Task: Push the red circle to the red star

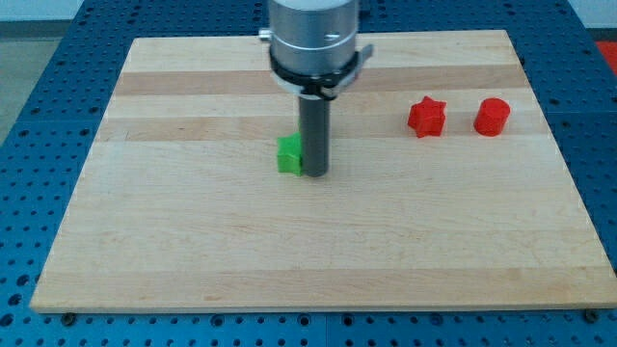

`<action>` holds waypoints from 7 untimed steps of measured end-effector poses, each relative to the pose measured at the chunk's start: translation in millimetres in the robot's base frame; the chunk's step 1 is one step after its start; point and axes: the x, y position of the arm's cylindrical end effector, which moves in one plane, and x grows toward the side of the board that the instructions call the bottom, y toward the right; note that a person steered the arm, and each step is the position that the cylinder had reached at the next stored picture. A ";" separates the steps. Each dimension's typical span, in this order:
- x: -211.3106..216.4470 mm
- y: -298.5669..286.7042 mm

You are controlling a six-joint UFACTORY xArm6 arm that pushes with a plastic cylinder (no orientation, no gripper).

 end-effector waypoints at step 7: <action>7.3 239.0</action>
